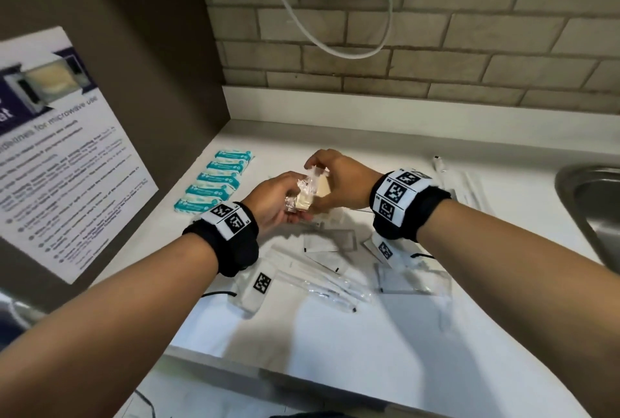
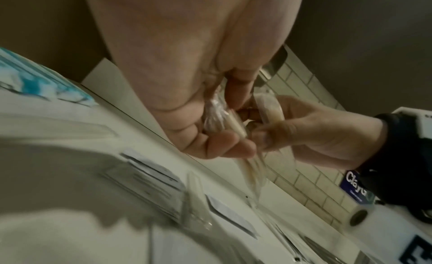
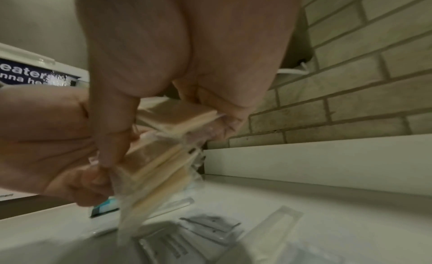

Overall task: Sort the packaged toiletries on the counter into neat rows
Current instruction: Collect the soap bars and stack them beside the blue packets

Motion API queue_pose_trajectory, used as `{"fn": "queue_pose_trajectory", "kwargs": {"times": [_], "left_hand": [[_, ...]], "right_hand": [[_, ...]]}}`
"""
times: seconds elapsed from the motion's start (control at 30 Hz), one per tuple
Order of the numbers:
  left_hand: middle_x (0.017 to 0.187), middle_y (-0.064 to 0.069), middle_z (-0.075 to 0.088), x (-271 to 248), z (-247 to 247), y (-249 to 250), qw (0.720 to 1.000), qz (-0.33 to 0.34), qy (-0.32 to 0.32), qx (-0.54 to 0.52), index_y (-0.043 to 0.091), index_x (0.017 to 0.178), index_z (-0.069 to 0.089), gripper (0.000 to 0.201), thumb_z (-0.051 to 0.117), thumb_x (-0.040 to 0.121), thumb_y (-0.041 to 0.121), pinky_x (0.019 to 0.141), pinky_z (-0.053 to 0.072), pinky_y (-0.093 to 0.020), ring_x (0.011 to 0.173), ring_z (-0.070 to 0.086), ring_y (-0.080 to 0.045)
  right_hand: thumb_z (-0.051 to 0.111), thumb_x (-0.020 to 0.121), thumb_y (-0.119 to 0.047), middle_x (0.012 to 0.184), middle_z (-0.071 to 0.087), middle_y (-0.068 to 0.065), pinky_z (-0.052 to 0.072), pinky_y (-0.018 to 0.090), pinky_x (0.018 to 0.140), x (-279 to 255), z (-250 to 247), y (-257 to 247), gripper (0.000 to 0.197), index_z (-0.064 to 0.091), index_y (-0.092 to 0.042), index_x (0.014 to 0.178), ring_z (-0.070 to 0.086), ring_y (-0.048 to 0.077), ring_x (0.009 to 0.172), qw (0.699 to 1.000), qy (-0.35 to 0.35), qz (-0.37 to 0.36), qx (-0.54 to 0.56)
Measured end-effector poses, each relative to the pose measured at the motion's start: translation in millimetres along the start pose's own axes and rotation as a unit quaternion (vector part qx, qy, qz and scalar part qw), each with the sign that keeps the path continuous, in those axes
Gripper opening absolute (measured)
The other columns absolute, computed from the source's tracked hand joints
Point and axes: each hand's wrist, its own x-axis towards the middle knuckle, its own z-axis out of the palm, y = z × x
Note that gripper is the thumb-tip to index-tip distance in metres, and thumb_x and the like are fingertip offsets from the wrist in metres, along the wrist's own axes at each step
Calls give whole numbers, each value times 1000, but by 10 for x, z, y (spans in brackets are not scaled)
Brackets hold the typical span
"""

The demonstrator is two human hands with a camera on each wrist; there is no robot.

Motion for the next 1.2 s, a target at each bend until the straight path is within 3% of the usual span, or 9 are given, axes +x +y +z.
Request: {"fn": "queue_pose_trajectory", "kwargs": {"times": [0.17,0.27,0.33,0.63,0.7,0.8,0.9,1.07,1.2], "left_hand": [[97,-18,61,3,-319,56,999,-23,-35,5,7,119,55,43,50,96,43,48,51,-25,63,63,-24],[87,-11,62,12,-598,56,996,-20,-42,80,14,108,55,13,58,96,17,45,47,-19,55,63,-14],[79,-8,64,35,-768,-3,993,-13,-32,116,18,106,56,19,57,94,3,47,49,-20,53,62,-12],[67,-9,66,60,-1069,-155,994,-25,-30,103,16,109,58,21,59,93,2,60,51,-32,57,60,-16],[69,-10,68,49,-1073,-130,994,-21,-36,103,15,111,58,22,59,93,2,62,50,-33,57,62,-16],[77,-15,70,50,-1065,-126,993,-21,-44,104,14,113,58,22,57,94,2,62,49,-33,59,64,-18],[78,-17,68,65,-1028,-138,993,-26,-51,106,13,113,57,23,57,94,1,61,49,-34,61,62,-20],[78,-15,68,71,-989,-129,993,-30,-48,102,16,111,58,22,57,94,1,62,50,-34,63,62,-21],[95,-13,70,81,-1029,-75,997,-17,4,79,23,109,56,28,56,94,-1,62,54,-32,64,70,-19]], "right_hand": [[88,63,-20,127,41,4,43,23,77,257,135,-297,88,39,-15,136,49,14,97,999,-32,13,-30],[87,64,-19,130,40,5,46,25,82,451,326,-520,89,38,-13,138,52,18,102,998,-57,21,-33],[87,64,-18,130,40,6,48,26,86,518,425,-601,90,36,-12,138,54,20,106,998,-59,17,-34],[87,63,-29,130,50,3,46,28,84,562,545,-626,90,36,-17,136,52,18,105,993,-68,91,-37],[87,55,-52,122,55,1,49,34,86,460,460,-596,95,41,-13,129,55,20,102,980,-96,166,-51],[77,36,-80,84,69,-8,47,31,79,300,497,-511,79,68,-17,82,62,16,81,935,-237,239,-112],[86,45,-65,76,71,-5,51,33,78,279,710,-425,59,65,-18,74,65,18,77,942,-238,227,-66],[91,54,-37,90,73,-1,56,41,88,324,783,-377,51,68,-18,95,69,23,87,957,-198,211,17],[84,70,-25,82,64,-8,52,27,77,309,587,-348,30,62,-20,90,63,15,80,962,-187,198,-26]]}}
